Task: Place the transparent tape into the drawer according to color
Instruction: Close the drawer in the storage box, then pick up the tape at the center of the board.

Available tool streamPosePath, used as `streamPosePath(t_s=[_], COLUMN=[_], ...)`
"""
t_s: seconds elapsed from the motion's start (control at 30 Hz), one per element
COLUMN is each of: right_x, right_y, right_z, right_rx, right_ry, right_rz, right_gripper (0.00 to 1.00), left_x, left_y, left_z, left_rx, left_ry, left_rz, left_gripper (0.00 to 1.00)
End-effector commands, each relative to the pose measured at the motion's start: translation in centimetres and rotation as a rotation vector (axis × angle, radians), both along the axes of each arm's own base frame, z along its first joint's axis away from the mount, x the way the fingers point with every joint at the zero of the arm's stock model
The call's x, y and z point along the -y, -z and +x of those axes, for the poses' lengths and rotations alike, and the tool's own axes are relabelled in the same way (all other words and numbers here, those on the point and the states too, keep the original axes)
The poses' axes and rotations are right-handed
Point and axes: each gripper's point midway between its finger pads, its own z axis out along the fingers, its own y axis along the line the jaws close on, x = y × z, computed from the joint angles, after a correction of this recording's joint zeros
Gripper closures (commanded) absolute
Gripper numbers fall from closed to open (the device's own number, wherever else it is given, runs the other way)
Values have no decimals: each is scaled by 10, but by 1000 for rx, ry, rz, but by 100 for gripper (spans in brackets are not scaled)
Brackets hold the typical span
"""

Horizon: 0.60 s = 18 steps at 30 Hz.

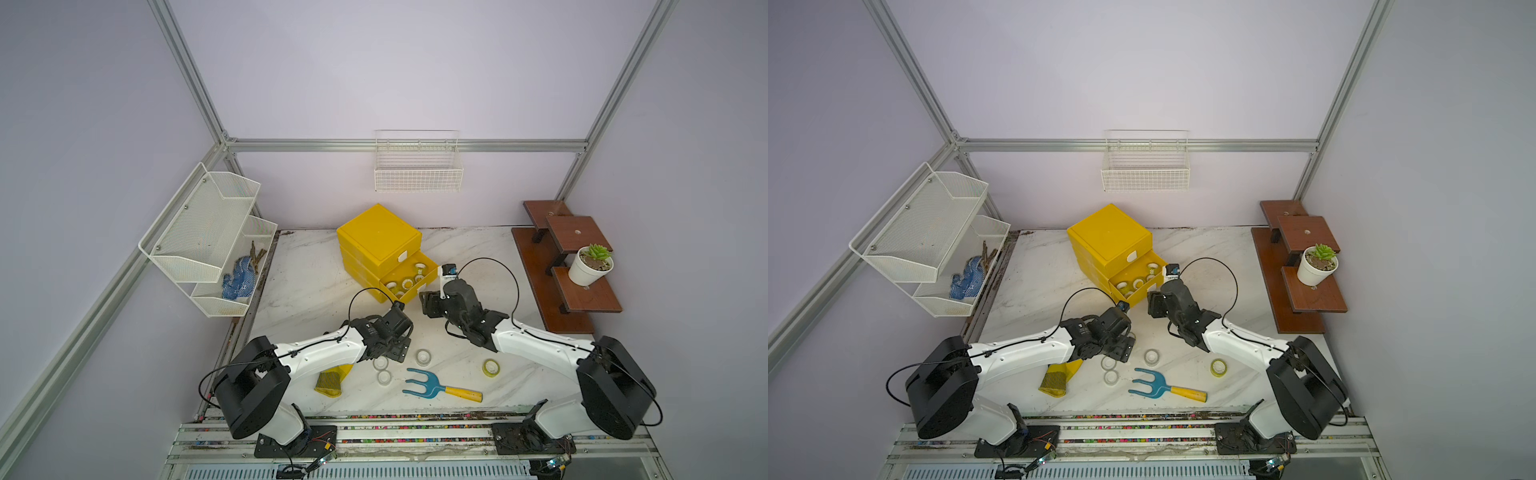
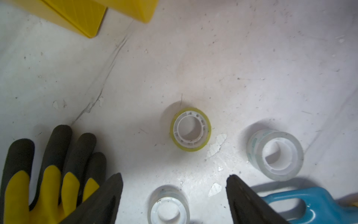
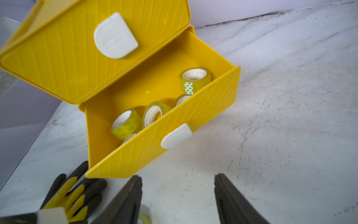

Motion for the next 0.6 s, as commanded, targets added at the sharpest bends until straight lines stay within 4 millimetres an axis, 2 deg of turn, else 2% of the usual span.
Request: streamPosePath(t_s=[0.0, 0.2, 0.57], right_x=[11, 23, 30], right_y=[-5, -11, -27], right_z=[-11, -22, -24], right_rx=[12, 29, 62], right_ry=[22, 41, 50], right_rz=[46, 60, 47], right_gripper=[35, 35, 35], left_x=[10, 7, 17], left_y=[-18, -6, 28], left_z=[4, 8, 16], left_rx=[100, 139, 124], left_ry=[46, 35, 44], left_rz=[-67, -42, -12], left_gripper=[12, 12, 14])
